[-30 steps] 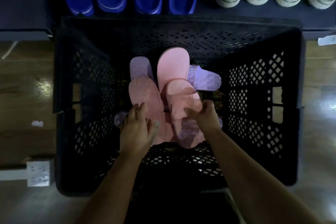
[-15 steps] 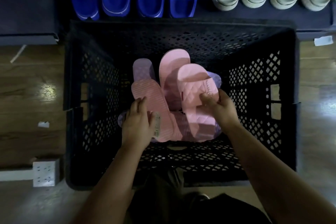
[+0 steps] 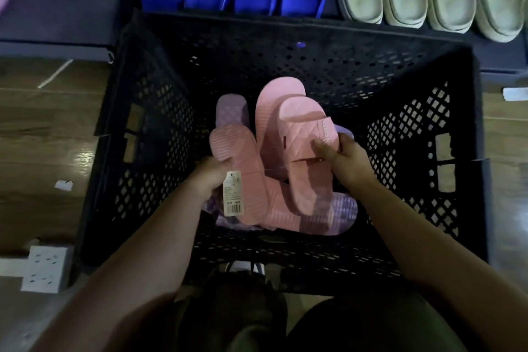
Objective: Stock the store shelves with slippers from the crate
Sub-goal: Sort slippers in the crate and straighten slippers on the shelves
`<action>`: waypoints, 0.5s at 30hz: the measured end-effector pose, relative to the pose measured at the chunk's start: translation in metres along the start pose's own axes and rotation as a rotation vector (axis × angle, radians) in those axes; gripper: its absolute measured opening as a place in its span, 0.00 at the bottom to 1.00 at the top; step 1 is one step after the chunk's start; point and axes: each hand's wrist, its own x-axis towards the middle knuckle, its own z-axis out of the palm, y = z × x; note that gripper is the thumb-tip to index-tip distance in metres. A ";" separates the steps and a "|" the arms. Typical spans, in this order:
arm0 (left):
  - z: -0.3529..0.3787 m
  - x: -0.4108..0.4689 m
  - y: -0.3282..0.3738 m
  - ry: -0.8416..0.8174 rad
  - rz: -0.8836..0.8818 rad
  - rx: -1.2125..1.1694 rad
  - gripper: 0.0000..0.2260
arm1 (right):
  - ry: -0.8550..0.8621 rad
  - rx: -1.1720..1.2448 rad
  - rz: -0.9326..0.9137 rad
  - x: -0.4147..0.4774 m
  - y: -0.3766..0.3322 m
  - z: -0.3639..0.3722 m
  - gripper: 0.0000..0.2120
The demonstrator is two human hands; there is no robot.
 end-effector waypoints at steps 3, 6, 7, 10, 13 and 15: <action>0.002 0.002 -0.001 -0.013 -0.024 -0.047 0.13 | -0.004 0.040 -0.006 -0.002 0.000 0.003 0.16; 0.000 0.001 0.000 -0.014 -0.057 -0.096 0.15 | 0.018 0.119 0.001 -0.003 0.000 0.001 0.13; -0.002 0.003 0.000 -0.040 -0.077 -0.134 0.12 | 0.033 0.123 0.002 -0.002 0.001 0.000 0.13; -0.004 -0.002 0.005 -0.137 -0.133 -0.321 0.10 | 0.086 0.094 0.021 -0.001 0.006 -0.007 0.21; -0.004 -0.001 0.013 0.010 0.034 -0.288 0.20 | 0.093 0.057 -0.003 0.001 0.008 -0.014 0.31; -0.002 -0.007 0.019 0.123 0.193 -0.232 0.26 | 0.082 -0.012 -0.051 0.001 0.007 -0.016 0.29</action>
